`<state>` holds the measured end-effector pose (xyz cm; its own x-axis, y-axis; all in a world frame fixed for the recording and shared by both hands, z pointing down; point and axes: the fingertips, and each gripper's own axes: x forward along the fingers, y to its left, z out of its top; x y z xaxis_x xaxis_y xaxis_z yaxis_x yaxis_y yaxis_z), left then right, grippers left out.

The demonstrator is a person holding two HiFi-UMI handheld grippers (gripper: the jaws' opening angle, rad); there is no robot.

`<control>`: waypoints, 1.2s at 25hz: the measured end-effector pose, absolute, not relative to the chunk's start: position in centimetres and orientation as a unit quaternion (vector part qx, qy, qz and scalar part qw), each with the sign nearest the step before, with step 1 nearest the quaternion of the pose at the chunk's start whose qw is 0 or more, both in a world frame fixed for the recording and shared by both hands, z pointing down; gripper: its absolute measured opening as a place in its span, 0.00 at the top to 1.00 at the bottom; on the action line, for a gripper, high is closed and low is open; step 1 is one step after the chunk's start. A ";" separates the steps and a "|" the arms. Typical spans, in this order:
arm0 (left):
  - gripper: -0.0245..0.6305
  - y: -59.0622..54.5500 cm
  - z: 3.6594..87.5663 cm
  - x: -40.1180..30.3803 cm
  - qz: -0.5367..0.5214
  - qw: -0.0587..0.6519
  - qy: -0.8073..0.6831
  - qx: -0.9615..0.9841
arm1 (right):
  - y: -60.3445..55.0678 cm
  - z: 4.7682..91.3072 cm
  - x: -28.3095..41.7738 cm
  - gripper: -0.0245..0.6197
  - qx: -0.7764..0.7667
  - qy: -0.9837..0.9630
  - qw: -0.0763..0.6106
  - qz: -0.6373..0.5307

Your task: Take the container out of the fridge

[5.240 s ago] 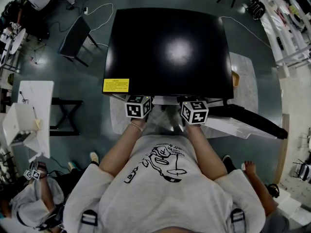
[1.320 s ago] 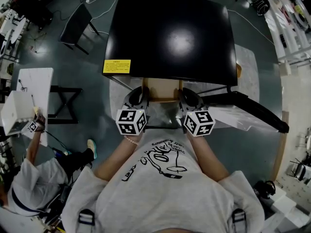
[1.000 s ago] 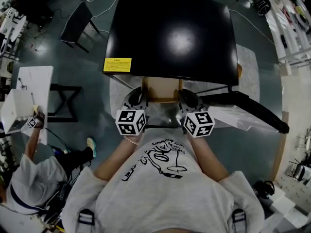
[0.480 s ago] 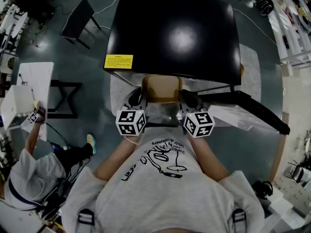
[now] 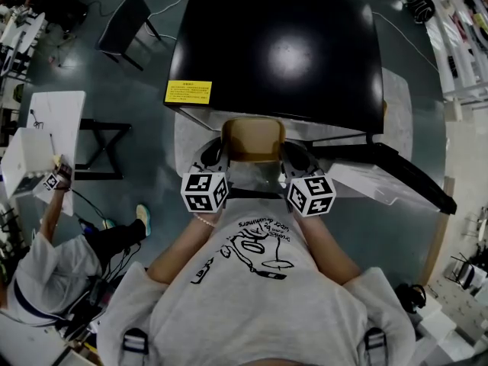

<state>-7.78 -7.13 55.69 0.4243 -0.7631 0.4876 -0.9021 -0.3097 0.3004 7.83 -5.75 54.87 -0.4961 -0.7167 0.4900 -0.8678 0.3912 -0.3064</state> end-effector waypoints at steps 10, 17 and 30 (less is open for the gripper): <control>0.90 -6.3 57.2 -8.4 0.139 0.281 -0.525 0.791 | -5.0 56.1 7.2 0.89 0.468 -0.825 0.152 0.278; 0.91 -5.7 58.2 -8.8 0.147 0.286 -0.527 0.787 | -4.3 57.1 6.8 0.89 0.462 -0.824 0.160 0.287; 0.91 -5.1 59.9 -9.0 0.163 0.301 -0.523 0.781 | -3.7 58.6 6.6 0.89 0.454 -0.820 0.175 0.302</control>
<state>-9.01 -5.13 59.91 0.4003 -0.7189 0.5683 -0.9144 -0.2726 0.2993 6.57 -3.68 58.62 -0.5269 -0.6377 0.5619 -0.8498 0.4056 -0.3365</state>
